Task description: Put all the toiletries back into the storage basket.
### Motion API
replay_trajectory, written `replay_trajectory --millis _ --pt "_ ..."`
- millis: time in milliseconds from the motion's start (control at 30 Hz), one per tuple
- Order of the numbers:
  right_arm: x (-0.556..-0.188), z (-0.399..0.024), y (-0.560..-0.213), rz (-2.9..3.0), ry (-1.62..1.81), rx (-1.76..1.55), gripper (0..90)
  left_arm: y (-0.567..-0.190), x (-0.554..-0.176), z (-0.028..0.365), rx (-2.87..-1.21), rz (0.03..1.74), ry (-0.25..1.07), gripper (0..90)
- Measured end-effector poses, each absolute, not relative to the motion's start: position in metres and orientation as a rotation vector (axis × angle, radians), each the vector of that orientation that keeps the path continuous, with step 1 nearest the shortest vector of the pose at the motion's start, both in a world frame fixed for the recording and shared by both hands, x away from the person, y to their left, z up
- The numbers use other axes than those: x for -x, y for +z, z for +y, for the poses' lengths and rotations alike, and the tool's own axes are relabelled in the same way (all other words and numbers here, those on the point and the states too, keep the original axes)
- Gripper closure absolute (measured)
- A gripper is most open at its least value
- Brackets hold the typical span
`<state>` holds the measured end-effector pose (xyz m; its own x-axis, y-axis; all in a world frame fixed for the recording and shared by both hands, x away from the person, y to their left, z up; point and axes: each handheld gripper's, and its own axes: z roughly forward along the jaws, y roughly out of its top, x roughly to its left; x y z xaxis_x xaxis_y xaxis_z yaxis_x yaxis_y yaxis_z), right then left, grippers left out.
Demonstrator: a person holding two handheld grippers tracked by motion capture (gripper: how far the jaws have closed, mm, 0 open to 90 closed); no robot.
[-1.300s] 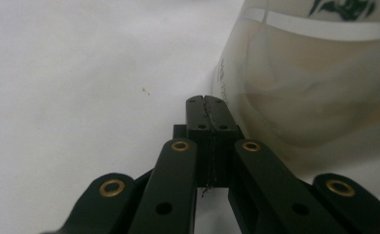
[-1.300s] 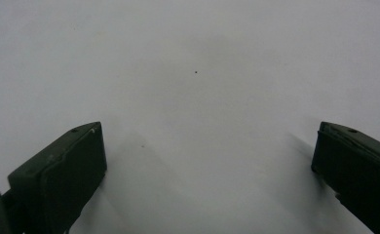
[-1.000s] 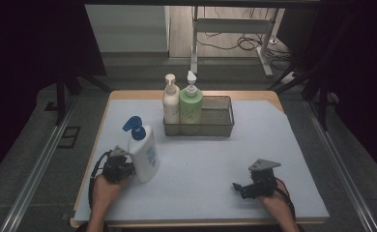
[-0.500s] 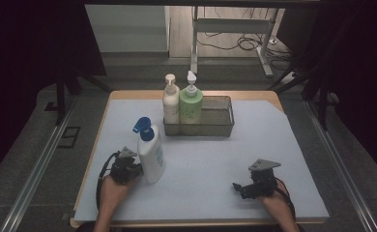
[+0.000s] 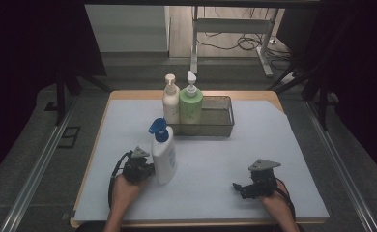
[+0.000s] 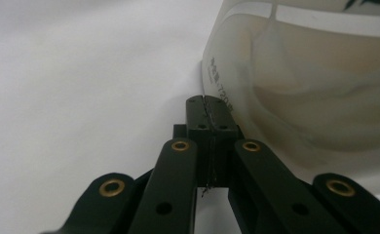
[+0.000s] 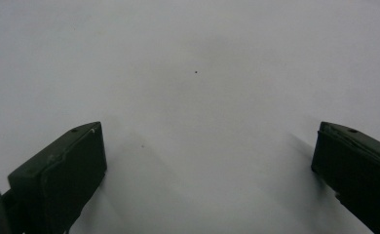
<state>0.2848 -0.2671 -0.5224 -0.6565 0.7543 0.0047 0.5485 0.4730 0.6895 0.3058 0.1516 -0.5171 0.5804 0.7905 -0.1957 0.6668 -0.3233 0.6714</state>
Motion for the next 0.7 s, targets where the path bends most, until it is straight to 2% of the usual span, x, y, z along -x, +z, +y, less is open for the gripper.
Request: replay_trajectory --millis 400,700 --pt "-0.285 -0.267 -0.522 2.423 0.972 -1.107 0.0 -0.513 -0.289 0.149 -2.135 1.135 0.208 89.6" --pt "-0.285 -0.267 -0.522 2.425 0.972 -1.107 0.0 -0.512 -0.278 0.134 -2.171 1.086 0.19 89.6"
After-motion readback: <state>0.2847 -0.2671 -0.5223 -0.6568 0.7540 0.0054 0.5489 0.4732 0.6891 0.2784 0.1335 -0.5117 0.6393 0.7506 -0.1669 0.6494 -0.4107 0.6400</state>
